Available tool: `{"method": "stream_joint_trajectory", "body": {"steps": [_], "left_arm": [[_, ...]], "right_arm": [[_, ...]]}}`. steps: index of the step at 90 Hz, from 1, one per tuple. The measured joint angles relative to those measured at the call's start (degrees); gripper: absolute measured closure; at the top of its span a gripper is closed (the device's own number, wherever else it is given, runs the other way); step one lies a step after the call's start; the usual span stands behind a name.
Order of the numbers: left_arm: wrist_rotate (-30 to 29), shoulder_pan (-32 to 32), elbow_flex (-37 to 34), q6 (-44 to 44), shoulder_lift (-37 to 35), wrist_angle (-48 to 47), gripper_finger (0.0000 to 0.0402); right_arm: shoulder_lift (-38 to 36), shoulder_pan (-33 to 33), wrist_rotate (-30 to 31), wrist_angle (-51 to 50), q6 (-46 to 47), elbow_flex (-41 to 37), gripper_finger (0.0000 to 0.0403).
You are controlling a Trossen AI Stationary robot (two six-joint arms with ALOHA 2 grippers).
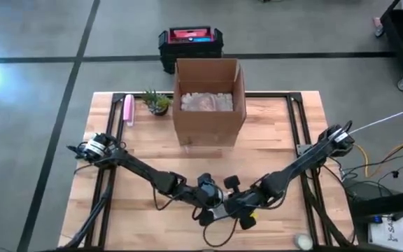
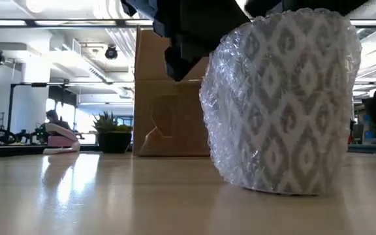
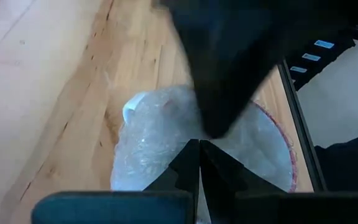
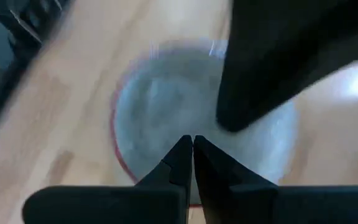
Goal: Wrap mug
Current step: Put the wrapped gray mug into the cardboard box
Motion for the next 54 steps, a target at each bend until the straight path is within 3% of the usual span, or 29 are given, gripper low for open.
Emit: {"method": "stream_joint_trajectory", "body": {"steps": [28,54], "left_arm": [[0.34,-0.81,3.76,0.96,-2.52,-4.22,0.0402],[0.90,-0.04,3.24,0.18,0.46,-3.11,0.0401]], "right_arm": [[3.50,-0.38,-0.65,-0.37,-1.27,1.88,0.0401],[-0.23,0.52,-5.27,-16.90,0.89,9.49,0.0401]]}}
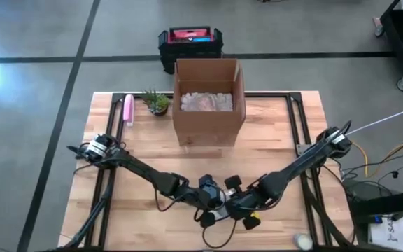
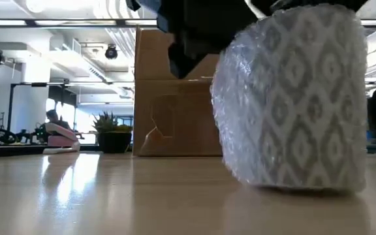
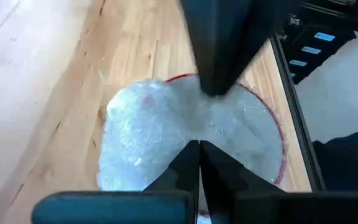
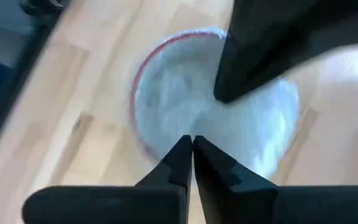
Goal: Wrap mug
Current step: Put the wrapped gray mug into the cardboard box
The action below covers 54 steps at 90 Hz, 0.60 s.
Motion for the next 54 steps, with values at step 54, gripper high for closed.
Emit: {"method": "stream_joint_trajectory", "body": {"steps": [54], "left_arm": [[0.25,0.02,-0.17,0.31,0.22,1.66,0.0401]], "right_arm": [[6.78,-1.78,-1.82,9.90,-3.28,-1.85,0.0401]]}}
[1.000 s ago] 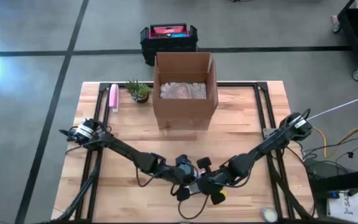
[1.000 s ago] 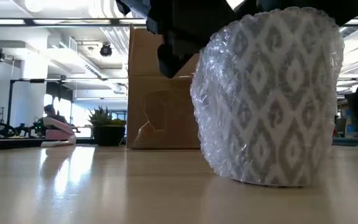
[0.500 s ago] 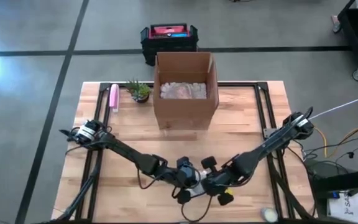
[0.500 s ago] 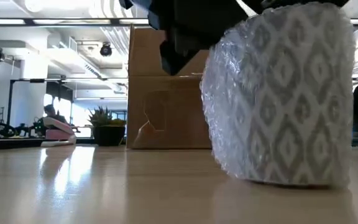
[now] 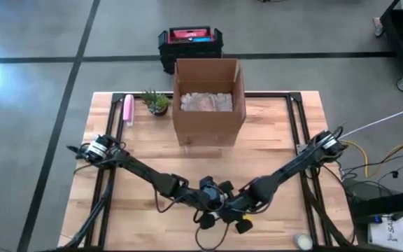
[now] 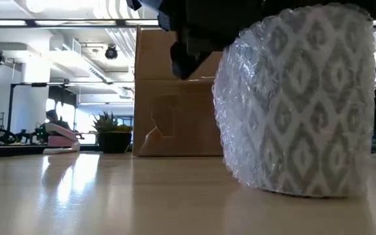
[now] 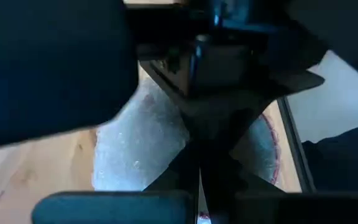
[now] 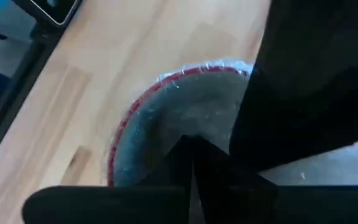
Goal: Wrap mug
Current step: Put the wrapped gray mug into the cardboard box
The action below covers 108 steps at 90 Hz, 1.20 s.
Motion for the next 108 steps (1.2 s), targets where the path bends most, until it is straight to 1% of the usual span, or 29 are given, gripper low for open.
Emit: {"method": "stream_joint_trajectory", "body": {"steps": [9,18,30,39,49,57,66,77,87,99,108], "left_arm": [[0.16,0.02,0.01,0.28,0.04,0.13,0.0401],[0.14,0.02,0.01,0.64,0.04,0.17,0.0401],[0.29,-0.02,0.01,0.66,0.02,0.02,0.0401],[0.29,0.00,0.01,0.66,0.02,0.04,0.0401],[0.29,0.00,0.00,0.66,0.02,0.05,0.0401],[0.29,0.00,-0.01,0.66,0.02,0.07,0.0401],[0.29,0.00,-0.01,0.66,0.02,0.09,0.0401],[0.29,0.00,-0.01,0.66,0.02,0.05,0.0401],[0.28,0.02,-0.01,0.89,0.04,0.48,0.0401],[0.26,0.15,-0.08,1.03,-0.13,1.40,0.0402],[0.29,0.13,-0.12,1.58,-0.82,1.13,0.0402]], "right_arm": [[-0.58,-0.01,-0.28,-2.54,0.65,0.89,0.0396],[-1.98,0.18,-1.05,-7.53,0.94,2.58,0.0373],[-3.85,0.64,-1.27,-13.61,3.25,5.84,0.0317],[-5.17,1.02,-1.47,-14.69,5.83,6.78,0.0267],[-5.64,2.15,-1.43,-14.25,6.34,6.45,0.0219],[-5.61,3.18,-1.50,-12.56,5.21,5.15,0.0191],[-3.46,3.20,-1.12,-11.20,4.98,4.26,0.0172],[0.40,2.90,-0.33,-8.88,4.22,4.24,0.0165],[3.43,2.84,0.03,-8.16,1.12,4.49,0.0176],[5.46,2.60,0.68,-8.16,-0.80,4.64,0.0207],[5.69,2.67,1.86,-8.22,-2.18,4.60,0.0249]]}}
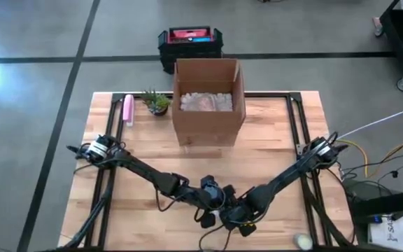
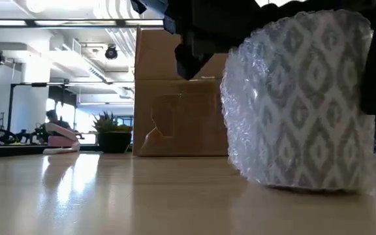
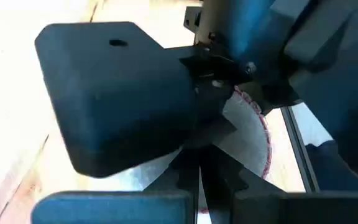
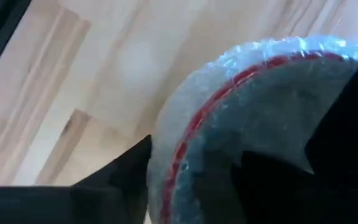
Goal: Wrap mug
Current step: Put the wrapped gray mug into the cardboard box
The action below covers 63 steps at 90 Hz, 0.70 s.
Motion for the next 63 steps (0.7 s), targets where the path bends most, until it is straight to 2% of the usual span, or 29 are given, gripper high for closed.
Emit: {"method": "stream_joint_trajectory", "body": {"steps": [18,21,40,63], "left_arm": [[-0.13,-0.60,-0.23,-0.12,-3.52,-3.22,0.0402],[0.13,-0.80,-0.24,-0.34,-4.48,-4.24,0.0402],[-0.88,-2.37,-0.17,-0.08,-11.99,-14.26,0.0402],[-9.16,-4.24,-0.19,-1.86,-20.25,-31.95,0.0402]], "right_arm": [[-0.13,0.01,-0.26,-1.10,-2.80,0.47,0.0373],[-0.11,0.01,-0.20,-1.90,-2.85,0.81,0.0384],[-0.58,-0.11,2.25,-9.99,-2.37,5.31,0.0387],[-7.73,-1.54,3.41,-13.73,-3.82,11.58,0.0395]]}}
